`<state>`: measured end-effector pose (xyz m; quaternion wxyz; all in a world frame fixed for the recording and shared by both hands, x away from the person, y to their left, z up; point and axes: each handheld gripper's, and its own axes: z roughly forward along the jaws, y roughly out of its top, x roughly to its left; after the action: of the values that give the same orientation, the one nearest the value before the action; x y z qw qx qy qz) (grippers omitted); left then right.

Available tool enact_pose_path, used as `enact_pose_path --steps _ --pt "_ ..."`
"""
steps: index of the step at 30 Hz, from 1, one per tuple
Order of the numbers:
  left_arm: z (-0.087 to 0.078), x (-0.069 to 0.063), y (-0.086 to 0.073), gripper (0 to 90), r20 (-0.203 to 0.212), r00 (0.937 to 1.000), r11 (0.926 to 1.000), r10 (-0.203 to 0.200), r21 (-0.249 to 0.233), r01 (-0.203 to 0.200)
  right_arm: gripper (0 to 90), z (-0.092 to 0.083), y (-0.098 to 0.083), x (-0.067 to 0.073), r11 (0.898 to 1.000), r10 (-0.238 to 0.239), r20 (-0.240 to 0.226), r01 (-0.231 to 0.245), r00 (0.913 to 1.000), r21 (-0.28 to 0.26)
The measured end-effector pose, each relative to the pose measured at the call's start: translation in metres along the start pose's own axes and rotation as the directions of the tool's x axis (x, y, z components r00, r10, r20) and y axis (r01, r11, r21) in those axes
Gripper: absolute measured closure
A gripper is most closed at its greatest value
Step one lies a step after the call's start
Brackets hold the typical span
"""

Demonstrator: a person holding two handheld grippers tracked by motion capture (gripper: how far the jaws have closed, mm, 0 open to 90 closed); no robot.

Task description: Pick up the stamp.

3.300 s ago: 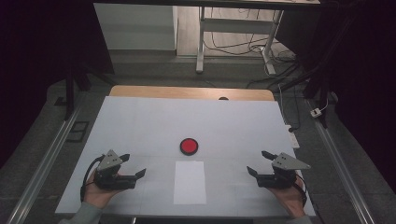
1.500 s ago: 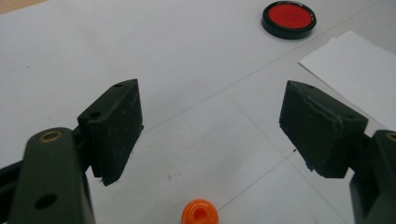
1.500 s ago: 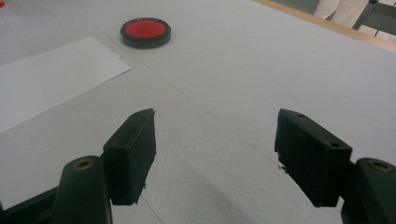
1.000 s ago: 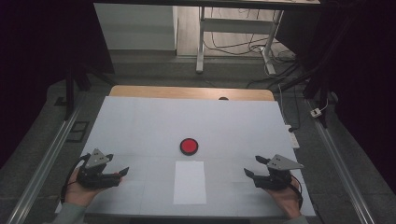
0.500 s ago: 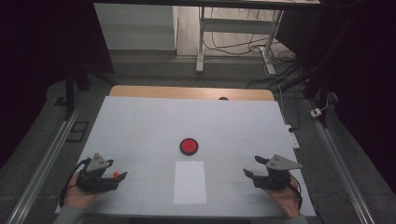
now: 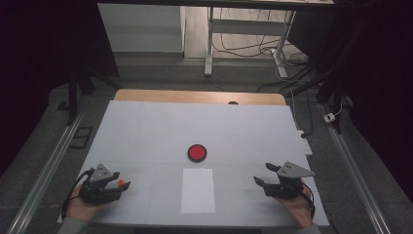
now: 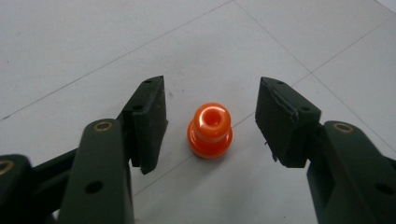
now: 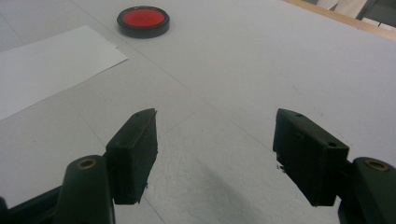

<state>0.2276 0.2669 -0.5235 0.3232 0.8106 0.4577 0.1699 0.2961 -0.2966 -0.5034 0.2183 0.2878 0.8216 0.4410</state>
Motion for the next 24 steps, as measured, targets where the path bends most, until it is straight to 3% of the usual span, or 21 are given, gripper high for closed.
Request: enact_pose_path --steps 12,19,24 --pt "0.0031 -0.0012 -0.0018 56.8 -0.006 0.9996 0.9996 0.026 0.009 -0.026 30.6 -0.0004 -0.0001 0.0000 1.000 0.003 -0.006 -0.003 1.0000 -0.005" --pt "0.0032 -0.0007 -0.0025 70.8 -0.002 0.9992 0.9991 0.040 0.017 -0.040 30.8 -0.0001 -0.0002 0.0001 1.000 0.002 -0.006 -0.002 1.0000 -0.005" --pt "0.0018 0.0002 -0.0021 72.1 -0.009 0.9989 0.9989 0.045 0.017 -0.045 30.9 -0.0008 -0.0001 0.0002 1.000 -0.001 0.002 0.001 1.0000 -0.001"
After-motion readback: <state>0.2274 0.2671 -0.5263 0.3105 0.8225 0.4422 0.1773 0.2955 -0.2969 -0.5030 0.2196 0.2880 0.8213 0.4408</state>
